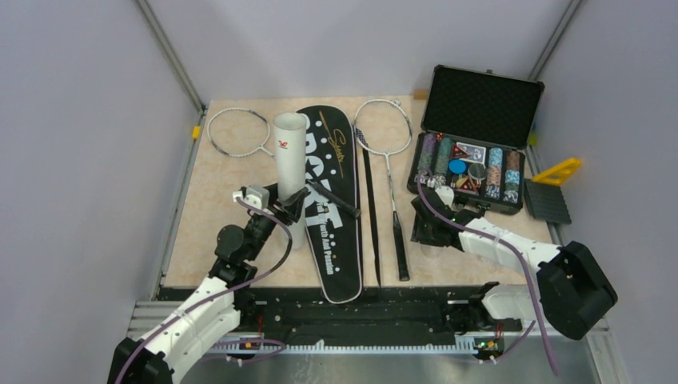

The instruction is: Pack up the badminton gear

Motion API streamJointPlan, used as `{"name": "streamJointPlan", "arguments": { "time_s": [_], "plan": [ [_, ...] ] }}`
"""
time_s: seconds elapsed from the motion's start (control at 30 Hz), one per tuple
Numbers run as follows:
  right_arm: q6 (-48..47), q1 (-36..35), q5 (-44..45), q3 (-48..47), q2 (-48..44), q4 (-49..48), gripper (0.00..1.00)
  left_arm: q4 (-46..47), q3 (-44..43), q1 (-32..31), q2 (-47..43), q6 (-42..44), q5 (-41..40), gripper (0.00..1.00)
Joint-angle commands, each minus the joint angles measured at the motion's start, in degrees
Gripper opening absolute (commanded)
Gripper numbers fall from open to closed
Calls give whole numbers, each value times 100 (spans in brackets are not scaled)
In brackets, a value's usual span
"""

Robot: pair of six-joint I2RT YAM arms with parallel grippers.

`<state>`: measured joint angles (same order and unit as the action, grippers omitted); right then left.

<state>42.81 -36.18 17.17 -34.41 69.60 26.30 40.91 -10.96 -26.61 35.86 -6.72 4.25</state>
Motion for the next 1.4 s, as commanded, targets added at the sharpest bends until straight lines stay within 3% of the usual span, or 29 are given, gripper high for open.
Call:
{"name": "streamJointPlan", "arguments": {
  "time_s": [0.0, 0.23, 0.4, 0.73, 0.9, 1.17, 1.37],
  "plan": [
    [129, 41, -208, -26, 168, -66, 40, 572, -105, 18, 19, -49, 19, 18],
    [154, 41, -409, -62, 307, 157, 26, 595, -109, 21, 54, -40, -29, 17],
    [269, 40, -251, -66, 327, 415, 24, 608, -124, 16, 97, -36, -84, 17],
    [200, 41, 48, -243, 250, 393, 0, 611, -129, 21, 132, -29, -87, 17],
    [-238, 41, 214, -656, -236, 393, 0, 697, -140, 17, 249, -27, 54, 17],
    [-1516, 41, -1252, -1566, -1316, 116, 0, 686, -191, 21, 422, 161, 780, 17],
    [-2057, 43, -2720, -2460, -1853, 101, 0, 531, -225, 16, 467, 607, 2455, 18]
  ]
}}
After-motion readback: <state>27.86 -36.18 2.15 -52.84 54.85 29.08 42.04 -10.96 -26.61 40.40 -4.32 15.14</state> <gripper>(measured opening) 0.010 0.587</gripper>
